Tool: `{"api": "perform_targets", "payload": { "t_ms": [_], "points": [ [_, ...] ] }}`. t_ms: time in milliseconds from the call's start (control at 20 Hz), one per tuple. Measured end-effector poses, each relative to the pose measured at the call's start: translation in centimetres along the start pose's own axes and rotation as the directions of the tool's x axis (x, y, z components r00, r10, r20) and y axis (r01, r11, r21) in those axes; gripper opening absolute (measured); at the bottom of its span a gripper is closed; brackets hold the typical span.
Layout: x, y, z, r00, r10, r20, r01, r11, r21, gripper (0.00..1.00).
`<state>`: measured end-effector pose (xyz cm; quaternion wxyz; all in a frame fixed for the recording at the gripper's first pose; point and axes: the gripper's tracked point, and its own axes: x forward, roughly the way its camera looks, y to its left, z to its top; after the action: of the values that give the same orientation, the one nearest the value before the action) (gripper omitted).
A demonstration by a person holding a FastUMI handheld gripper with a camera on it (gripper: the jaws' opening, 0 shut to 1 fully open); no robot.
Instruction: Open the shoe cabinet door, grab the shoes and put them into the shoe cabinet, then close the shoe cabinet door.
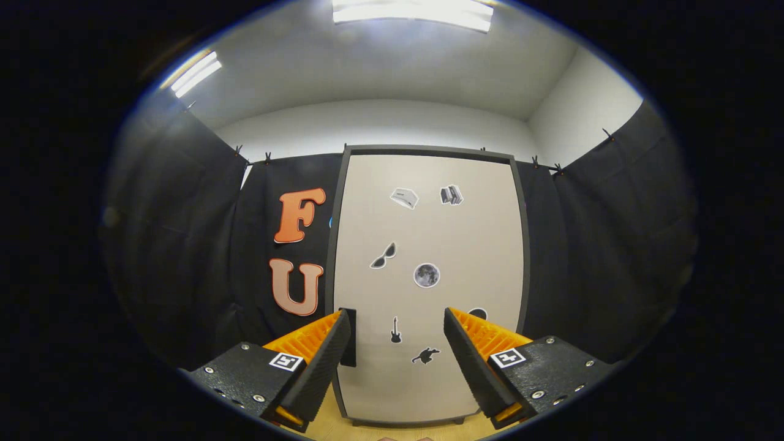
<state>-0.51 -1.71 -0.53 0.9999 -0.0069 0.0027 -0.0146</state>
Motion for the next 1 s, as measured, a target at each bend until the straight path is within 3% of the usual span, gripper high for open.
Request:
{"api": "perform_targets", "payload": {
  "t_ms": [350,700,1000],
  "points": [
    [1.8,3.0,-2.9,0.997,0.063,-0.052,-0.061,0.997,0.038,0.95],
    [6.8,7.6,-8.9,0.977,0.133,-0.169,-0.121,0.990,0.078,0.96],
    [12.0,8.6,-14.2,0.952,0.097,-0.291,-0.060,0.989,0.135,0.94]
  ]
}}
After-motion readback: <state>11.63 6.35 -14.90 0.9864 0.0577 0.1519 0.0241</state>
